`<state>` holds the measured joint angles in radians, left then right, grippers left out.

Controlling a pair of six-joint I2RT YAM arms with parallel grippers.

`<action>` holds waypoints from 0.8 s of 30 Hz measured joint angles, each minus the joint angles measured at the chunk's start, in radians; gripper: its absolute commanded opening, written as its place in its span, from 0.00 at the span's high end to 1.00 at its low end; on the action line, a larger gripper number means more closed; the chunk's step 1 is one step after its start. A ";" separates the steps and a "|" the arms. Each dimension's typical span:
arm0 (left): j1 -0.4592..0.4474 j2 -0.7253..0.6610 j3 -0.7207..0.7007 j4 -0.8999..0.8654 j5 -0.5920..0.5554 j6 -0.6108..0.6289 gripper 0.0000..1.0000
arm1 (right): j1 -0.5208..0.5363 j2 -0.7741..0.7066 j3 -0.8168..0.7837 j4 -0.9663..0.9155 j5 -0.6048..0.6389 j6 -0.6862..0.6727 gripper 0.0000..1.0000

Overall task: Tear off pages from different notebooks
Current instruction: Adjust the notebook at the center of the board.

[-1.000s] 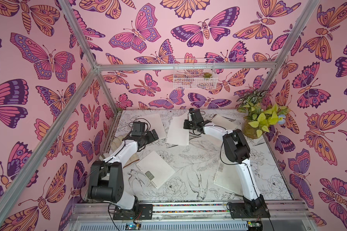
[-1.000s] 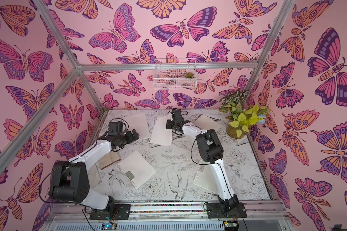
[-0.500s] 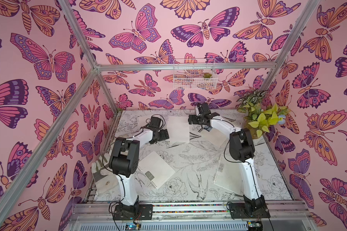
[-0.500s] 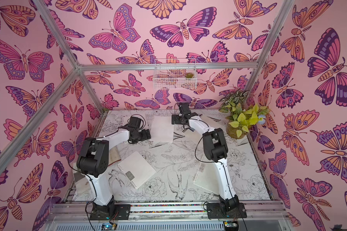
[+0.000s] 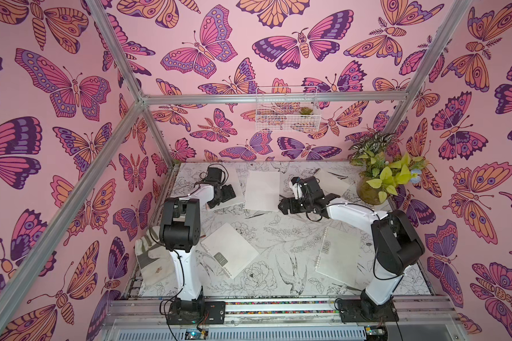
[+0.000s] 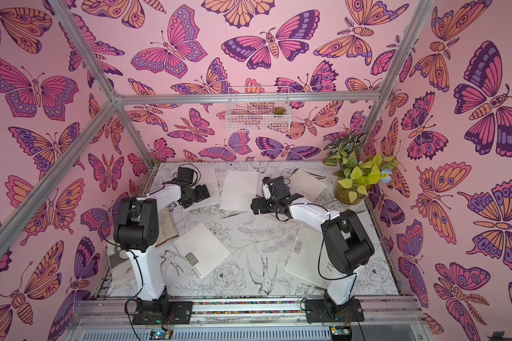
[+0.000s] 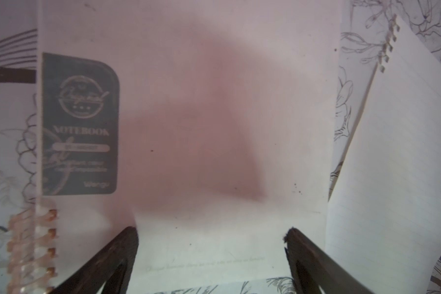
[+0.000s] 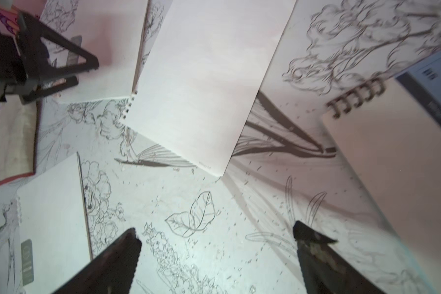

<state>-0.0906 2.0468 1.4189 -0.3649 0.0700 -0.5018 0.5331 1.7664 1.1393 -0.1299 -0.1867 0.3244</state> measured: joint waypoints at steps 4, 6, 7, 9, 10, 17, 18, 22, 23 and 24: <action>0.012 -0.008 -0.001 -0.014 -0.003 0.000 0.06 | 0.056 -0.029 -0.069 0.040 -0.009 -0.010 0.01; 0.010 -0.032 -0.025 -0.018 -0.003 -0.002 0.06 | 0.080 -0.036 -0.087 0.053 -0.013 -0.012 0.01; 0.005 -0.054 -0.049 -0.020 -0.004 -0.004 0.05 | 0.090 -0.041 -0.098 0.064 -0.018 -0.012 0.01; -0.019 -0.101 -0.094 -0.023 -0.006 -0.008 0.05 | 0.098 -0.055 -0.123 0.082 -0.024 -0.011 0.01; -0.039 -0.122 -0.114 -0.021 -0.003 -0.013 0.05 | 0.098 -0.064 -0.137 0.091 -0.026 -0.011 0.01; -0.145 -0.083 -0.135 0.019 0.047 -0.031 0.05 | 0.097 -0.103 -0.185 0.113 -0.028 -0.012 0.01; -0.143 -0.080 -0.126 0.032 0.050 -0.035 0.05 | 0.097 -0.103 -0.185 0.113 -0.028 -0.012 0.01; -0.111 -0.060 -0.111 0.058 0.057 -0.040 0.05 | 0.097 -0.103 -0.185 0.113 -0.028 -0.013 0.01; -0.100 -0.057 -0.108 0.060 0.057 -0.042 0.05 | 0.097 -0.103 -0.185 0.113 -0.029 -0.012 0.01; -0.087 -0.054 -0.105 0.063 0.058 -0.042 0.05 | 0.097 -0.103 -0.185 0.113 -0.029 -0.013 0.01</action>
<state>-0.1780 1.9926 1.3140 -0.3019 0.1280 -0.5438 0.6300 1.6638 0.9546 -0.0174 -0.2157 0.3119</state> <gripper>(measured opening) 0.947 0.988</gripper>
